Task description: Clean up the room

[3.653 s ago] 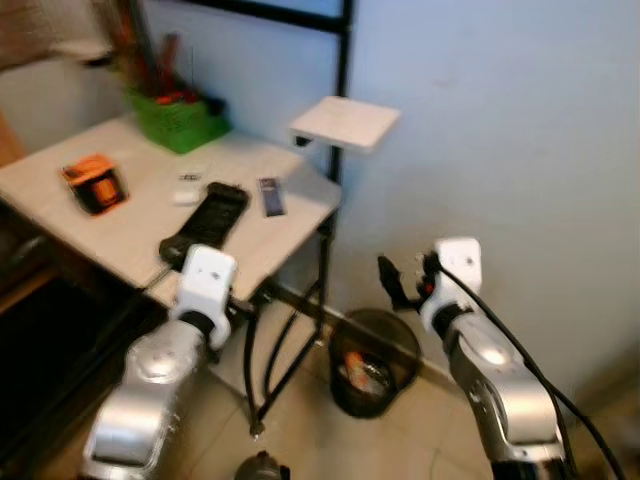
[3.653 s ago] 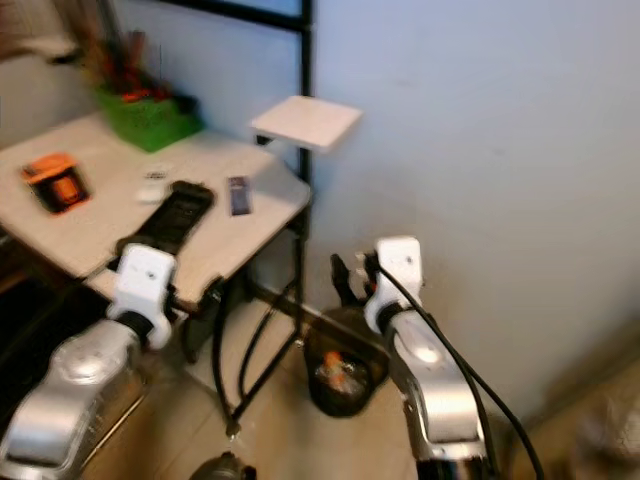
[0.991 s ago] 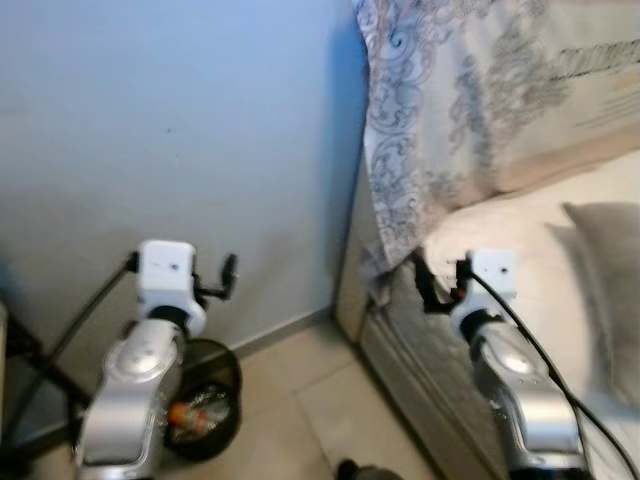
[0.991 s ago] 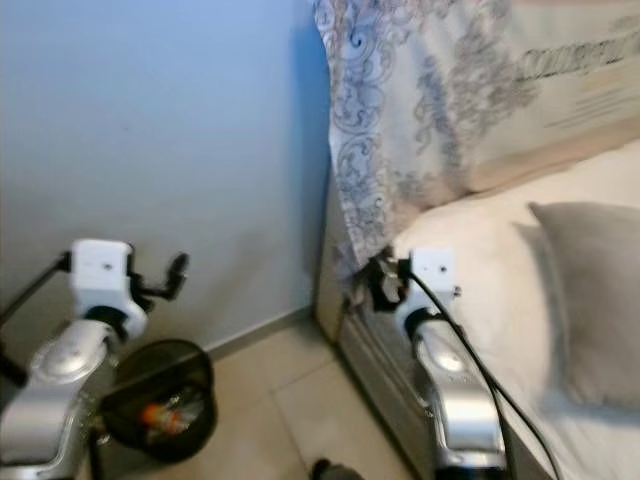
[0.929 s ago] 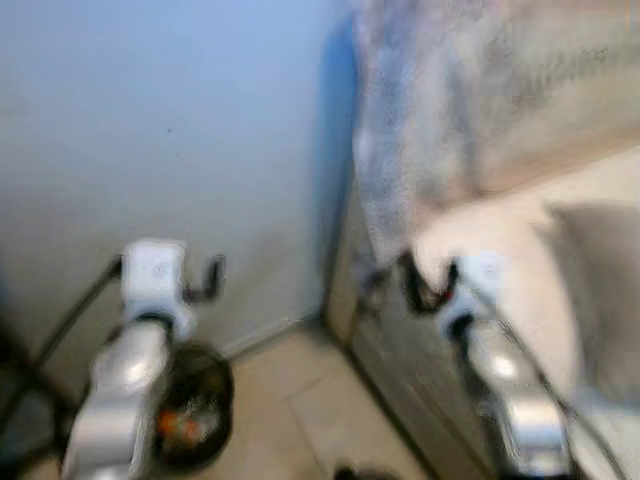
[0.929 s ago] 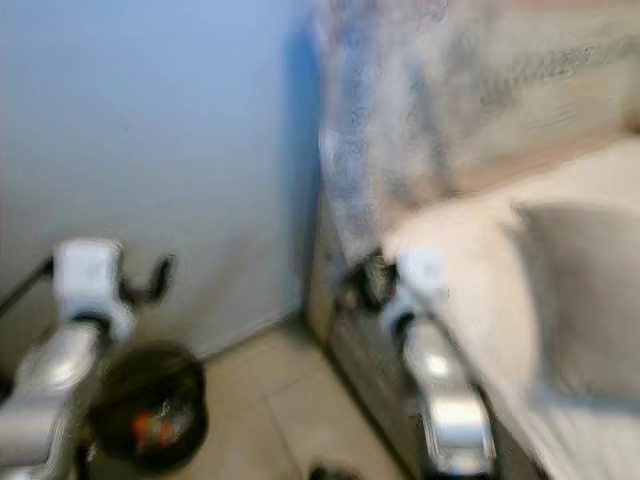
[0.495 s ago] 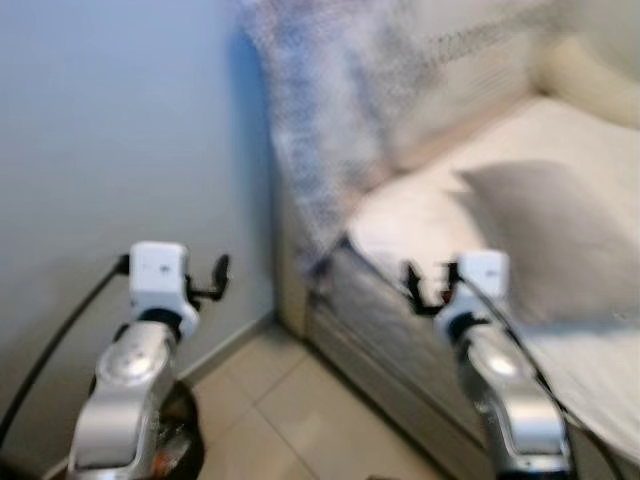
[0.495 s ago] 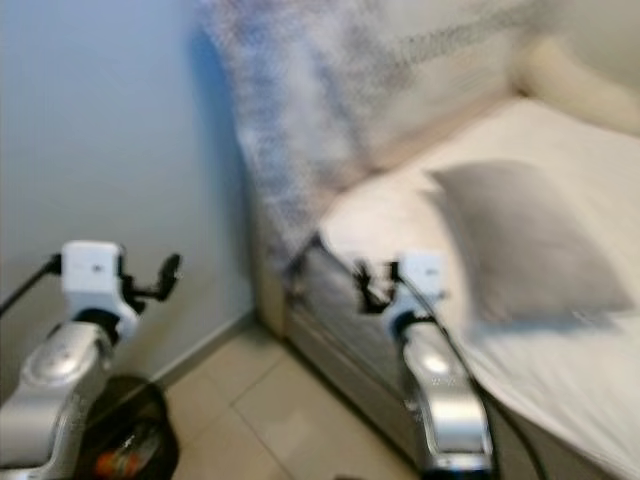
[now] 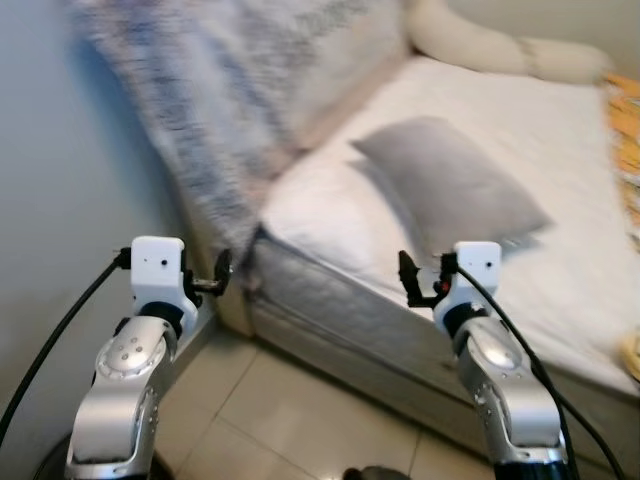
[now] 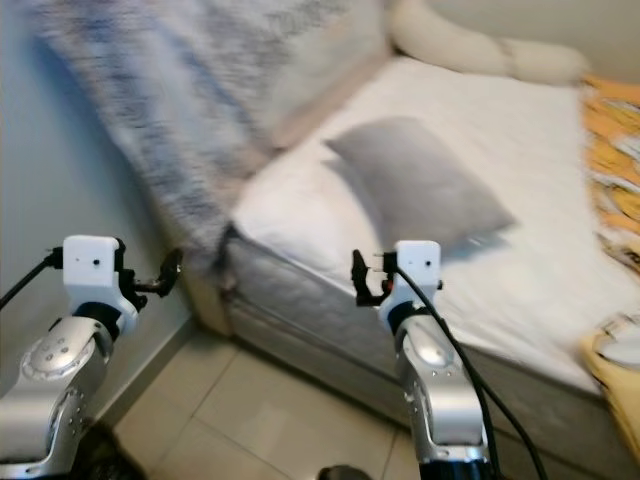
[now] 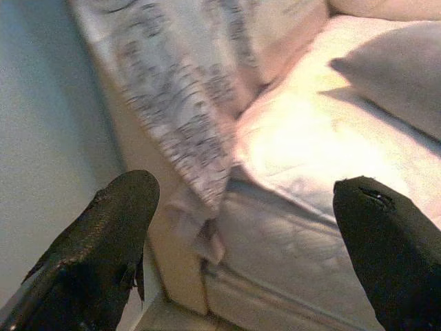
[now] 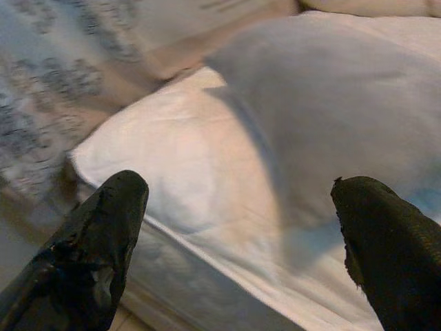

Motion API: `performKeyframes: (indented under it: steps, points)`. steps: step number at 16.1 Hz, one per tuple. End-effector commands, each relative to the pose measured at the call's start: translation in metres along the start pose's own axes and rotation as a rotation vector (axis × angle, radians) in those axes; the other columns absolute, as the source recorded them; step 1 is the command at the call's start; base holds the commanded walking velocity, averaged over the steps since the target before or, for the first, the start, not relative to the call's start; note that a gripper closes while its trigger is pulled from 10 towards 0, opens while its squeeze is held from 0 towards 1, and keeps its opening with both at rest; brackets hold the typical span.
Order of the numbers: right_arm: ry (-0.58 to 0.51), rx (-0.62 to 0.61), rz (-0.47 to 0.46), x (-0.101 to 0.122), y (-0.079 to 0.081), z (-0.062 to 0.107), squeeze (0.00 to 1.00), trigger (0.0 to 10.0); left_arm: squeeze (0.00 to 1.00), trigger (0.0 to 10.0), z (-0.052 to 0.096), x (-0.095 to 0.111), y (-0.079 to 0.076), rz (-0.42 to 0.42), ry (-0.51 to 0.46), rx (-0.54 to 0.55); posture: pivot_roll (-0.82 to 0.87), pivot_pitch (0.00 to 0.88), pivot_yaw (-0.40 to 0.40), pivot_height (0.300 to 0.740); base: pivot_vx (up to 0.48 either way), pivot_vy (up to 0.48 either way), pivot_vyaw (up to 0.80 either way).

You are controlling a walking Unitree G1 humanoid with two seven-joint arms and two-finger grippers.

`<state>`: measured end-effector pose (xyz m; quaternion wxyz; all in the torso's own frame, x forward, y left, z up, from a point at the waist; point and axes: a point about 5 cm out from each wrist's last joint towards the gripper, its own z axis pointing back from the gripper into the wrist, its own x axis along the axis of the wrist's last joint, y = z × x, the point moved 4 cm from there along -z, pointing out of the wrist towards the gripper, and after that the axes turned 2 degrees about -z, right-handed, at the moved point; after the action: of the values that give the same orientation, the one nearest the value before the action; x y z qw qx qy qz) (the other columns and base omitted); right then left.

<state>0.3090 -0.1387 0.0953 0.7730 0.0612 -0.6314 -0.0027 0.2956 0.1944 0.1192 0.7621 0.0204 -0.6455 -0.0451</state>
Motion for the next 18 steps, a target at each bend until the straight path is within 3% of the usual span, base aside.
performKeyframes:
  steps: [1, 6, 7, 8, 9, 18]
  points:
    - [-0.007, -0.009, -0.001, 0.002, -0.004, -0.002, 1.0, 10.0, 1.0, 10.0, -0.003, 0.006, -0.003, 0.001, -0.022, -0.016, -0.01, 0.0, 0.003, 0.74, 0.292, 0.0, -0.8]
    - [-0.009, 0.003, 0.007, 0.003, 0.001, -0.004, 1.0, 10.0, 1.0, 10.0, -0.006, 0.008, 0.0, 0.001, -0.025, -0.01, -0.01, 0.0, 0.002, 0.74, 0.345, 0.0, -0.74]
    - [-0.009, 0.004, 0.008, 0.003, 0.002, -0.005, 0.63, 10.0, 1.0, 10.0, -0.006, 0.008, 0.0, 0.001, -0.025, -0.01, -0.01, 0.0, 0.003, 0.74, 0.364, 0.0, -0.4]
    - [-0.008, 0.006, 0.009, 0.003, 0.002, -0.005, 0.63, 10.0, 1.0, 10.0, -0.006, 0.008, 0.0, 0.001, -0.026, -0.01, -0.01, 0.0, 0.003, 0.74, 0.364, 0.0, -0.4]
    - [-0.01, 0.011, 0.013, 0.003, 0.003, -0.005, 0.0, 10.0, 1.0, 10.0, -0.007, 0.008, 0.001, 0.001, -0.026, -0.008, -0.01, 0.0, 0.003, 0.74, 0.364, 0.0, 0.0]
    - [-0.025, 0.035, 0.029, 0.006, 0.007, -0.008, 0.0, 10.0, 1.0, 10.0, -0.013, 0.01, -0.004, -0.012, -0.037, -0.027, -0.02, 0.0, 0.003, 0.74, 0.34, 0.0, 0.0]
